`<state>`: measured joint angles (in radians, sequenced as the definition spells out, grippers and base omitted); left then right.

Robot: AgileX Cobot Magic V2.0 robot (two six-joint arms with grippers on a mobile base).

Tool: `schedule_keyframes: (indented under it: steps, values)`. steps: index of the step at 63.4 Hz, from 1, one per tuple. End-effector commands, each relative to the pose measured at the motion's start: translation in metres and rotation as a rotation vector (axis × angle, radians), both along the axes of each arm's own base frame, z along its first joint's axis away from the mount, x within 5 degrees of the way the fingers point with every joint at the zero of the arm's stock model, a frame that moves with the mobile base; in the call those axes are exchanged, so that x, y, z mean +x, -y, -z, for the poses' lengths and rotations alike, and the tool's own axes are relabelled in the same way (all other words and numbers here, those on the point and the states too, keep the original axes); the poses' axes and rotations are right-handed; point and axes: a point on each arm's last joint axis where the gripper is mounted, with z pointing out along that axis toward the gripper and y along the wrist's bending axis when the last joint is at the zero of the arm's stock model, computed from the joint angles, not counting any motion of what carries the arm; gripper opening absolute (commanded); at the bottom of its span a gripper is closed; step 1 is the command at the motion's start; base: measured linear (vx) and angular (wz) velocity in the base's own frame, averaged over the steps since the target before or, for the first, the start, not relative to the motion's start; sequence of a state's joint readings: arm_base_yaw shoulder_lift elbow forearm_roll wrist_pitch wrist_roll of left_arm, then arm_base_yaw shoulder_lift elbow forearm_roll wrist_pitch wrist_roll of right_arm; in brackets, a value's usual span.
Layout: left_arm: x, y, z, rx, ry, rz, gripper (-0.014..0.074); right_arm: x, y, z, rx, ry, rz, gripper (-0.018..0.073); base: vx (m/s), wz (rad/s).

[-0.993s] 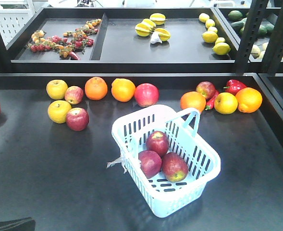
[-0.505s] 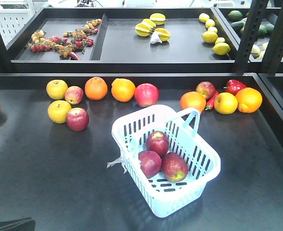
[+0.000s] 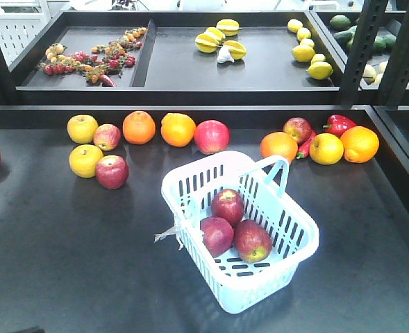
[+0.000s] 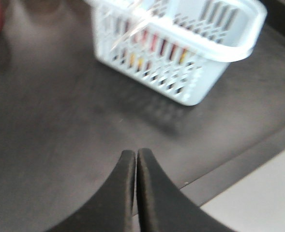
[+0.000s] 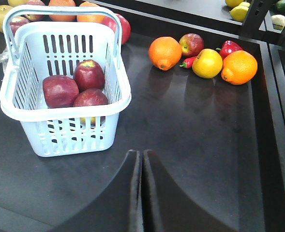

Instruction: Pick three apples into basket with both arms

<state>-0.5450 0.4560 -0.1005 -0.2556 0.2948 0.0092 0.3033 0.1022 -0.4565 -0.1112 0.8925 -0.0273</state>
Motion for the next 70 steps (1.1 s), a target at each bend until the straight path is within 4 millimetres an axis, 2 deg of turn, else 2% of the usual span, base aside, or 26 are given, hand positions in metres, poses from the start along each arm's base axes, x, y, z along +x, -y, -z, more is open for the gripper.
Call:
schedule_keyframes:
  steps: [1,7,11,28,46,70]
  values:
    - [0.005,-0.002,0.003,-0.103,0.073,-0.08,-0.0006,0.003,0.0,-0.012,0.002,0.079,0.002,-0.0004,0.0,0.0]
    - [0.001,-0.006,0.022,-0.12,0.074,-0.11,-0.0006,0.003,0.0,-0.012,0.002,0.079,0.002,-0.0004,0.0,0.0]
    - [0.0,-0.007,0.027,-0.135,0.065,-0.125,-0.0006,0.003,0.0,-0.012,0.002,0.078,0.002,-0.0004,0.0,0.0]
    - [0.004,-0.006,0.015,-0.06,0.264,-0.043,-0.0006,0.003,0.0,-0.012,0.002,0.078,0.002,-0.0004,0.0,0.0]
    - [0.008,-0.018,0.006,-0.074,0.371,-0.186,-0.0006,0.003,0.0,-0.012,0.002,0.078,0.002,-0.0004,0.0,0.0]
    - [-0.013,-0.04,-0.015,-0.018,0.713,-0.358,-0.0006,0.003,0.0,-0.012,0.002,0.078,0.002,-0.0004,0.0,0.0]
